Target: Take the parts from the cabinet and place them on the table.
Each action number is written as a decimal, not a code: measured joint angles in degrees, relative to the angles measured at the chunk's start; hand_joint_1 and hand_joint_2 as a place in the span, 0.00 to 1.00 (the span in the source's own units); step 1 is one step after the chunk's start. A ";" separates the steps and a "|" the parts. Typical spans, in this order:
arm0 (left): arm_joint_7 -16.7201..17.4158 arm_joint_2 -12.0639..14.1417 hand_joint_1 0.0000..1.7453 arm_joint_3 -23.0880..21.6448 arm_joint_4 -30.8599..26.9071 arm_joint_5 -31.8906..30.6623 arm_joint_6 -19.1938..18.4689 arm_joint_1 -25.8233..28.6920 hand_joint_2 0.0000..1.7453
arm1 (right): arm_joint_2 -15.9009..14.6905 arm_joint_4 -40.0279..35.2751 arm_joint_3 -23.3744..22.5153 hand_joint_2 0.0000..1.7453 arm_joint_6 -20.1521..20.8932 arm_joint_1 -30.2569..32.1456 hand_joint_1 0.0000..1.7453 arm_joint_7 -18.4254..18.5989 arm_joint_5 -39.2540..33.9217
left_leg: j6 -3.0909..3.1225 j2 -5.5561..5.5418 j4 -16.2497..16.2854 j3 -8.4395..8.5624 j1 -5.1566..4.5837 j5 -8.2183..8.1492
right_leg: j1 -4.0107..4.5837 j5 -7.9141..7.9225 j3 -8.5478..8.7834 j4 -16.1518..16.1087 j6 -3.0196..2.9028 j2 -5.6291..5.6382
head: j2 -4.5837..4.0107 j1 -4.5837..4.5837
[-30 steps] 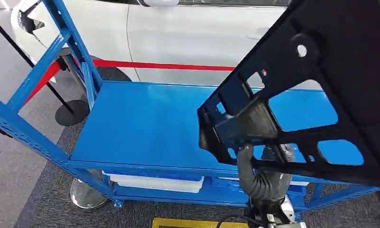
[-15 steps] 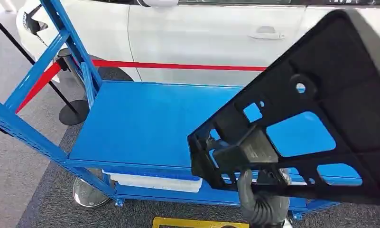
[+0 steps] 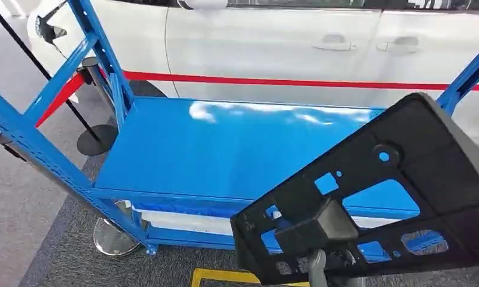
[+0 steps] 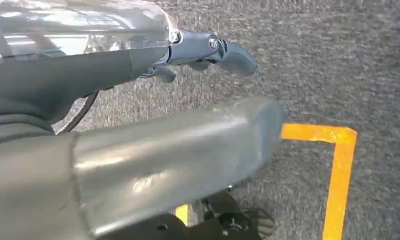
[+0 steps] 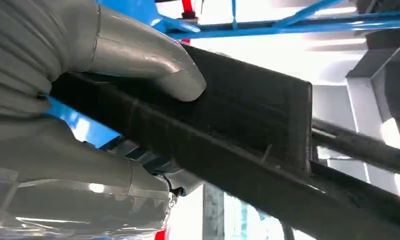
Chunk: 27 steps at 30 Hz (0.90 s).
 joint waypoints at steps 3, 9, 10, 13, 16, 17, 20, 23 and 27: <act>0.00 -0.35 0.00 0.02 -0.02 -0.06 -0.02 -0.13 0.00 | 0.92 0.22 -1.84 1.00 0.63 1.35 1.00 -0.44 0.70 | 1.26 0.66 -0.25 -1.69 0.33 1.73 | -0.51 -7.84 -2.41 6.34 0.54 0.40 | 0.00 0.61; 0.00 -0.53 0.00 0.02 0.00 -0.22 -0.33 -0.11 0.00 | 2.69 0.74 -3.74 1.00 2.06 3.18 1.00 -0.46 2.80 | 0.48 0.89 0.73 -5.60 0.41 4.17 | -1.34 -8.03 2.96 8.12 1.43 0.35 | 0.00 0.62; 0.00 -0.59 0.00 0.02 -0.02 -0.24 -0.39 -0.16 0.00 | 2.93 0.74 -3.89 1.00 2.06 3.37 1.00 -0.48 2.86 | 0.19 0.86 1.15 -6.07 0.44 4.35 | -1.45 -7.15 6.84 2.54 1.37 0.34 | 0.00 0.66; -0.07 -0.64 0.00 0.02 -0.02 -0.26 -0.39 -0.18 0.00 | 3.63 0.77 -4.42 1.00 2.08 4.08 1.00 -0.70 2.91 | -1.05 0.78 1.43 -6.46 0.26 5.26 | -0.80 -7.78 8.24 -1.02 0.24 0.59 | -0.02 0.46; -0.09 -0.64 0.00 0.02 -0.02 -0.33 -0.42 -0.11 0.00 | 4.33 0.83 -4.97 1.00 2.45 4.33 1.00 -0.88 2.89 | -2.18 0.66 1.73 -7.11 0.64 5.54 | -1.10 -6.46 7.11 -1.37 -1.46 0.32 | -0.02 0.44; -0.09 -0.62 0.00 0.02 -0.02 -0.39 -0.42 -0.09 0.00 | 4.51 0.83 -5.12 1.00 2.58 4.40 1.00 -0.92 2.89 | -2.34 0.62 3.17 -7.83 0.64 2.94 | -0.99 -6.00 6.52 -1.37 -1.99 0.22 | 0.00 0.18; -0.09 -0.64 0.00 0.02 -0.02 -0.48 -0.50 -0.09 0.00 | 5.08 0.85 -5.58 1.00 2.78 4.74 1.00 -0.96 2.86 | -2.88 0.61 15.06 -11.13 0.71 -6.22 | -0.60 -4.23 4.31 -1.26 -2.57 0.08 | 0.00 -0.19; -0.09 -0.62 0.00 0.02 -0.02 -0.48 -0.52 -0.11 0.00 | 5.27 0.88 -6.01 1.00 2.91 4.87 1.00 -0.96 2.86 | -2.63 0.60 16.58 -8.64 0.69 -3.80 | -0.17 -2.54 1.77 -0.78 -2.51 0.07 | 0.00 -0.19; -0.28 -0.44 0.00 0.02 -0.09 -0.48 -0.63 -0.50 0.00 | 5.68 0.88 -6.58 1.00 2.95 5.09 1.00 -0.90 2.84 | -1.14 0.55 -1.13 3.58 -0.04 -2.57 | 0.19 -0.85 -0.48 0.22 -1.67 0.07 | 0.00 -0.15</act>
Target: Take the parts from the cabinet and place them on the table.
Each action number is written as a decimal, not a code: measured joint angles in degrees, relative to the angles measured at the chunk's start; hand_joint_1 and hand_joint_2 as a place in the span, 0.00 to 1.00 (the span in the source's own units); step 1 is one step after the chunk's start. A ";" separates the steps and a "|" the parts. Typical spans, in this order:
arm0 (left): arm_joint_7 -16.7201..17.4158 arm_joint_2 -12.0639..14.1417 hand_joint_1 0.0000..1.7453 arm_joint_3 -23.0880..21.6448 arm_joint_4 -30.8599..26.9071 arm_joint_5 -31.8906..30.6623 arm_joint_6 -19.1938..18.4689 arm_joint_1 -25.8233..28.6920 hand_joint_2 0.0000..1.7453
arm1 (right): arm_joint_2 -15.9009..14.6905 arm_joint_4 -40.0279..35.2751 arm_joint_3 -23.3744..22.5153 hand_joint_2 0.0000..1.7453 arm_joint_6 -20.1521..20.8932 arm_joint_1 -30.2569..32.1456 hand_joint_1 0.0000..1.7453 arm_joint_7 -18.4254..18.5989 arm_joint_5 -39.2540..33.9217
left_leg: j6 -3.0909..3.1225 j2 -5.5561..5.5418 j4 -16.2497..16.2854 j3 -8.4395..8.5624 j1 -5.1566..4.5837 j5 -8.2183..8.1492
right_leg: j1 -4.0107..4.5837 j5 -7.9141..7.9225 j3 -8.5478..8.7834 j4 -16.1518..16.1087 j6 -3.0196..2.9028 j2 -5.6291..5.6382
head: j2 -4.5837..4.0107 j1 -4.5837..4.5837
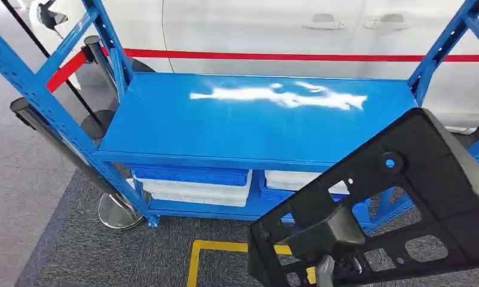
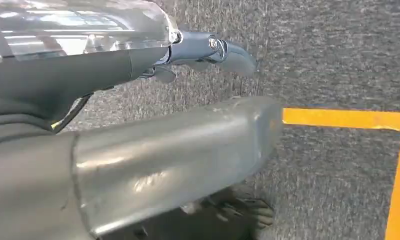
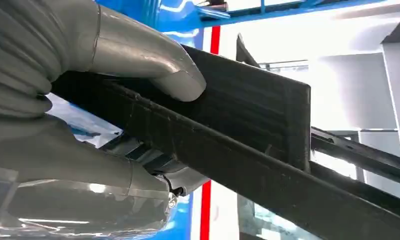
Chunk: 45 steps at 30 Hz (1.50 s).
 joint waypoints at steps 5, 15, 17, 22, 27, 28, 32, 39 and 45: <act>-0.05 -0.29 0.00 -0.02 0.00 -0.04 -0.39 -0.03 0.00 | 0.51 0.00 -0.92 1.00 0.44 0.49 1.00 0.13 0.07 | 1.60 0.50 -0.68 -2.08 0.18 3.11 | -0.38 -0.35 -0.63 0.24 1.88 0.18 | -0.02 -0.32; 0.63 -0.24 0.00 -0.02 0.00 -0.66 -0.59 0.13 0.00 | 1.51 0.24 -3.15 1.00 3.88 0.53 1.00 0.37 -0.91 | 0.87 1.22 1.88 -10.52 0.00 8.34 | -1.17 -7.44 10.84 -1.10 3.07 -3.11 | 0.00 0.48; 0.81 -0.22 0.00 -0.02 0.00 -0.79 -0.59 0.32 0.00 | 2.03 0.24 -3.41 1.00 4.76 0.59 1.00 0.42 -1.75 | 0.02 1.94 2.15 -10.48 0.13 8.87 | -0.87 -8.23 11.25 -2.54 1.56 -2.64 | 0.00 0.28; 1.00 -0.02 0.00 -0.02 0.00 -0.94 -0.63 0.44 0.00 | 3.15 0.24 -4.63 1.00 5.38 1.19 1.00 0.42 -2.05 | -1.70 0.74 8.35 -12.90 0.68 1.41 | -0.74 -5.26 8.16 -2.45 -1.10 -0.65 | 0.00 -0.11; 0.96 0.20 0.00 -0.02 0.00 -1.01 -0.79 0.38 0.00 | 3.67 0.24 -5.46 1.00 5.55 1.78 1.00 0.42 -2.03 | -0.92 0.21 17.47 -12.00 0.49 -0.46 | 0.25 -2.30 3.56 -1.46 -1.39 1.59 | 0.00 -0.15; 0.87 0.22 0.00 -0.04 0.00 -1.03 -0.90 0.34 0.00 | 3.89 0.24 -5.64 1.00 5.62 1.91 1.00 0.42 -1.95 | -0.38 0.03 13.20 -8.82 0.25 1.73 | 0.39 -1.89 2.75 -1.18 -1.36 1.98 | 0.00 -0.15; 0.24 0.55 0.00 -0.04 -0.09 -0.94 -1.25 0.03 0.00 | 4.59 0.20 -6.10 1.00 6.27 2.07 1.00 0.44 -1.31 | 0.92 -2.18 0.14 -1.21 -0.58 1.09 | 0.28 -0.07 1.33 -0.73 -0.34 2.91 | 0.00 -0.15; 0.17 0.50 0.00 -0.04 -0.09 -0.85 -1.38 0.16 0.00 | 5.27 0.15 -6.73 1.00 6.84 2.45 1.00 0.44 -0.92 | 2.25 0.71 -1.14 -4.46 -0.20 5.23 | -0.79 -11.04 -2.69 11.25 1.76 0.88 | 0.00 0.59; 0.33 0.50 0.00 -0.04 -0.11 -0.87 -1.42 -0.09 0.00 | 5.27 0.15 -7.08 1.00 6.82 2.42 1.00 0.44 -0.76 | 0.74 2.70 2.01 -9.76 0.12 7.36 | -1.96 -6.64 8.39 1.91 3.11 -0.71 | 0.00 0.59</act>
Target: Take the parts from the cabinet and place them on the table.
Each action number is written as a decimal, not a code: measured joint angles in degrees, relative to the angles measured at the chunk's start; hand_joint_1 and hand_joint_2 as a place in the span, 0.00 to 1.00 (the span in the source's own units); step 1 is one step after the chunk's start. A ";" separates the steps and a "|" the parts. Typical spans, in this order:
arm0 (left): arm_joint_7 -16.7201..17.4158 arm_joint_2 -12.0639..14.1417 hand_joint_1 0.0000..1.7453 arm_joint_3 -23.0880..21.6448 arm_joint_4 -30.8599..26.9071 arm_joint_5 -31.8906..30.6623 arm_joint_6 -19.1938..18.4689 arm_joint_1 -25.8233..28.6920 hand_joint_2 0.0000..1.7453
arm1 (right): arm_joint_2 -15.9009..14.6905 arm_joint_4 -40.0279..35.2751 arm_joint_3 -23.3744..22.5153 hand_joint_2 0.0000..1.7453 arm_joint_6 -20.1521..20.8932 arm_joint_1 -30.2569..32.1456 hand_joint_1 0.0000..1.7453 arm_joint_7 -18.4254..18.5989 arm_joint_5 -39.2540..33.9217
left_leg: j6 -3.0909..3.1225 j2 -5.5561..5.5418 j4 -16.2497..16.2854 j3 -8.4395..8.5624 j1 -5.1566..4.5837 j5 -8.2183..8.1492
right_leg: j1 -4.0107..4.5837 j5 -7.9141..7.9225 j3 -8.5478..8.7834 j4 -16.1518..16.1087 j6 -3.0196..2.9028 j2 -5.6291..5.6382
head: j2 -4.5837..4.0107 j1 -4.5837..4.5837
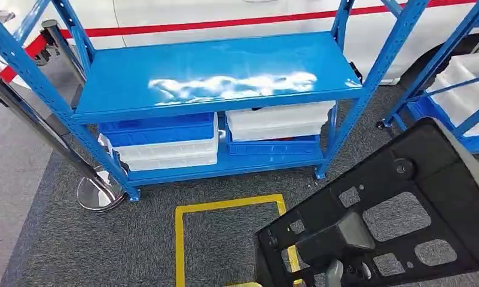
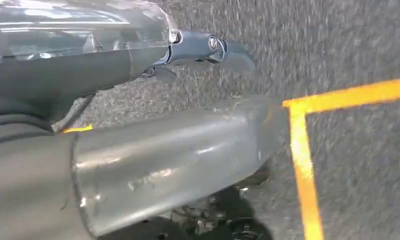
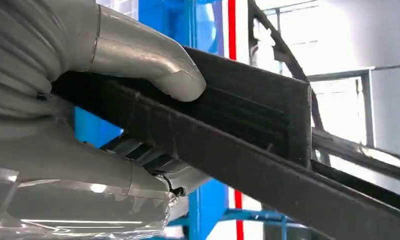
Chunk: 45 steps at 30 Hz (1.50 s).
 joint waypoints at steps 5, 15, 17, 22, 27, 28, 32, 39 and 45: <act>-0.07 0.02 0.00 0.02 0.00 0.04 0.09 0.13 0.00 | 0.22 0.00 -0.20 1.00 -0.09 0.26 1.00 0.00 0.13 | -2.33 0.42 0.22 -0.64 0.24 1.32 | 1.02 -0.44 0.61 -3.53 -3.20 0.04 | 0.00 0.00; -0.61 0.21 0.00 0.02 -0.06 0.02 -0.04 0.55 0.00 | 0.59 0.00 -0.26 1.00 -0.13 0.37 1.00 0.09 0.17 | -1.30 -5.74 0.59 5.82 0.26 -4.29 | 1.47 3.00 -3.70 -2.75 -3.85 2.94 | 0.00 -0.77; -0.79 0.28 0.00 0.02 -0.13 0.04 -0.20 0.70 0.00 | 0.61 0.00 -0.26 1.00 -0.13 0.25 1.00 0.15 0.17 | -1.17 -7.08 -1.25 6.76 0.11 -4.40 | 1.38 3.54 -4.18 -2.62 -3.17 3.76 | 0.00 -0.74; -0.96 0.22 0.00 0.02 -0.13 0.11 -0.35 0.55 0.00 | 0.79 -0.02 -0.24 1.00 -0.31 0.30 1.00 0.13 0.20 | 0.41 -3.58 -3.33 6.79 0.55 -3.15 | 1.46 1.66 -6.30 0.19 -1.58 2.75 | 0.00 -0.13; -0.94 0.24 0.00 0.02 -0.13 0.11 -0.35 0.69 0.00 | 0.79 0.15 -0.24 1.00 -0.33 0.35 1.00 0.17 0.26 | 0.44 0.16 -2.93 5.87 0.47 -3.01 | 0.84 -3.45 -11.85 13.43 -0.57 1.35 | -0.02 0.13; -0.94 0.22 0.00 0.02 -0.13 0.11 -0.37 0.61 0.00 | 0.79 0.17 -0.24 1.00 -0.33 0.36 1.00 0.17 0.26 | 0.27 0.84 -2.75 5.75 0.50 -3.12 | 0.65 -1.14 -9.50 9.53 -0.49 0.96 | 0.00 0.13; -0.96 0.22 0.00 0.02 -0.13 0.11 -0.39 0.42 0.00 | 0.81 0.17 -0.24 1.00 -0.33 0.31 1.00 0.15 0.31 | -1.23 2.58 -1.42 5.87 0.04 -4.07 | 1.08 2.30 -2.95 -2.61 -1.81 -2.56 | -0.02 0.02; -0.98 0.26 0.00 0.02 -0.13 0.11 -0.39 0.35 0.00 | 0.94 0.17 -0.26 1.00 -0.35 0.33 1.00 0.17 0.30 | -2.78 -2.21 9.22 1.62 0.63 -11.29 | 0.94 3.26 -3.99 -2.86 -4.07 1.21 | 0.00 -0.74; -0.59 0.92 0.00 0.22 -0.13 1.44 -1.01 0.51 0.00 | 0.92 1.93 -0.09 1.00 -0.68 -0.57 1.00 0.04 2.03 | -1.73 -4.21 3.16 3.88 0.60 -4.12 | 1.32 3.43 -4.30 -2.20 -4.11 5.93 | 0.00 -0.74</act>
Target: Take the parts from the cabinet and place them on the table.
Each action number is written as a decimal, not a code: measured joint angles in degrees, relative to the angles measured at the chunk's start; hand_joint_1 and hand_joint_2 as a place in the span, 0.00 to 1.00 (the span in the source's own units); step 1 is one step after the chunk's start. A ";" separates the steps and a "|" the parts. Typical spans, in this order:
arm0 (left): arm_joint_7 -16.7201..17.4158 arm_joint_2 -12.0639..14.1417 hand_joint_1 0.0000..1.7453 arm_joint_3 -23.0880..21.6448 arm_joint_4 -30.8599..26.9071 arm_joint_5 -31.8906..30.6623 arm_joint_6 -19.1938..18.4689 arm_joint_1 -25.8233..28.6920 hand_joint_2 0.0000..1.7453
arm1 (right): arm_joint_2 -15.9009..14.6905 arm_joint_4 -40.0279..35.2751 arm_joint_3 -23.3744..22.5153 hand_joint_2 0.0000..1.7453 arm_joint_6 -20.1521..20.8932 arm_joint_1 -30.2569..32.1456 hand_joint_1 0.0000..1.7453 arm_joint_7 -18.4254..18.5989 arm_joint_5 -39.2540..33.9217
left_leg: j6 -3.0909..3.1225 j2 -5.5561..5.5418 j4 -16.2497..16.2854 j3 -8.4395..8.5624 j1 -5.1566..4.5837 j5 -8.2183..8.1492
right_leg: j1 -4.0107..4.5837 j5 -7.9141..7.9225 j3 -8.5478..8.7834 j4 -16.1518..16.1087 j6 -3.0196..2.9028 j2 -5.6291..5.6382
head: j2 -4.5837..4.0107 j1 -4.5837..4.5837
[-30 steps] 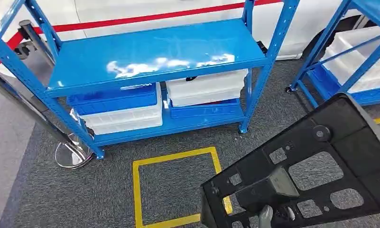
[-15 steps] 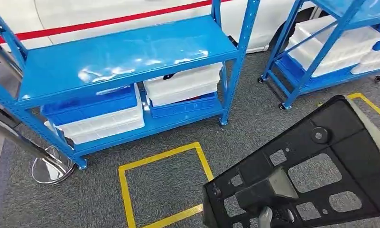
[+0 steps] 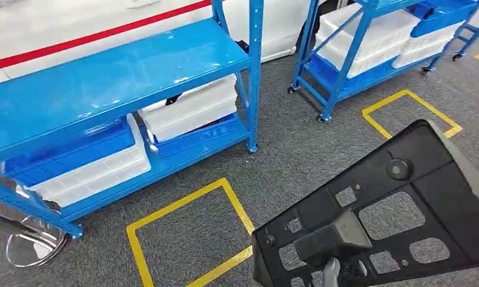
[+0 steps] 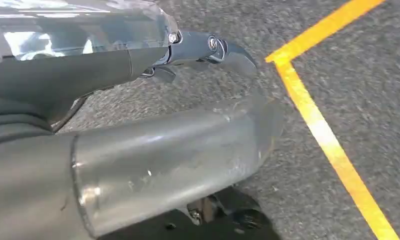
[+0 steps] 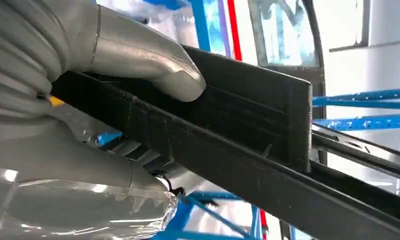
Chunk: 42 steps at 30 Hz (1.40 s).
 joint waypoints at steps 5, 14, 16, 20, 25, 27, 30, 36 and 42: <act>0.24 1.01 0.00 1.20 0.00 1.48 -0.61 -0.40 0.00 | -0.02 4.12 1.46 1.00 -1.86 -2.27 1.00 -0.37 0.83 | 0.85 -1.76 -3.87 1.26 -0.38 0.10 | -0.52 1.17 -1.34 -0.20 2.11 3.33 | 0.00 -0.02; 1.03 1.14 0.00 1.59 0.00 1.64 -1.42 -0.53 0.00 | -1.03 7.60 2.01 1.00 -3.54 -4.36 1.00 -0.57 0.74 | 1.96 5.55 -5.01 0.92 -0.26 1.14 | -0.68 -3.23 -5.75 10.85 3.42 -5.29 | 0.00 0.79; 1.07 1.14 0.00 1.59 0.00 1.48 -1.44 -0.59 0.00 | -1.14 7.65 2.23 1.00 -3.74 -4.46 1.00 -0.57 0.72 | 1.35 6.72 -4.64 1.14 -0.37 0.74 | -0.32 -0.33 0.25 0.39 2.70 -9.85 | 0.00 0.85; 1.09 1.14 0.00 1.59 0.00 1.48 -1.42 -0.92 0.00 | -1.23 7.69 2.43 1.00 -3.82 -4.52 1.00 -0.61 0.70 | 0.11 9.08 -4.51 1.50 -0.78 0.40 | 0.62 -0.43 -0.35 -0.27 1.22 -7.65 | 0.00 0.65; 1.07 1.05 0.00 1.62 0.02 1.64 -1.46 -0.97 0.00 | -1.25 7.71 2.80 1.00 -3.71 -4.61 1.00 -0.59 0.61 | -0.84 2.46 3.41 -1.70 -0.14 -5.51 | -0.20 0.50 -0.50 -1.01 -0.26 -5.31 | 0.00 0.22; 1.36 1.07 0.00 1.62 0.02 1.48 -1.20 -0.72 0.00 | -1.29 7.71 2.80 1.00 -3.69 -4.57 1.00 -0.46 0.59 | -1.09 1.75 12.68 -5.82 -0.15 -9.33 | -0.05 0.62 -0.80 -0.92 -0.42 -3.64 | 0.00 0.18; 1.55 1.07 0.00 1.62 0.02 1.48 -1.31 -0.73 0.00 | -1.29 7.76 2.80 1.00 -3.50 -4.55 1.00 -0.24 0.63 | -0.97 1.60 8.57 -3.84 -0.03 -4.87 | -0.10 0.64 -0.82 -0.41 -0.33 -1.12 | 0.00 0.18; 1.33 1.05 0.00 1.62 0.02 0.83 -1.49 -1.00 0.00 | -1.42 7.62 2.99 1.00 -3.43 -4.79 1.00 -0.13 1.51 | 0.24 -2.74 -3.18 1.21 0.04 -0.91 | -0.35 1.17 -2.03 0.27 1.95 3.17 | 0.00 0.13; 0.87 0.85 0.00 1.57 0.00 0.61 -1.57 -0.99 0.00 | -1.75 7.23 3.23 1.00 -3.76 -5.30 1.00 -0.13 1.96 | 2.12 2.58 -4.31 1.29 -0.14 0.00 | -0.13 -7.06 -9.54 15.59 2.96 -4.30 | 0.00 0.90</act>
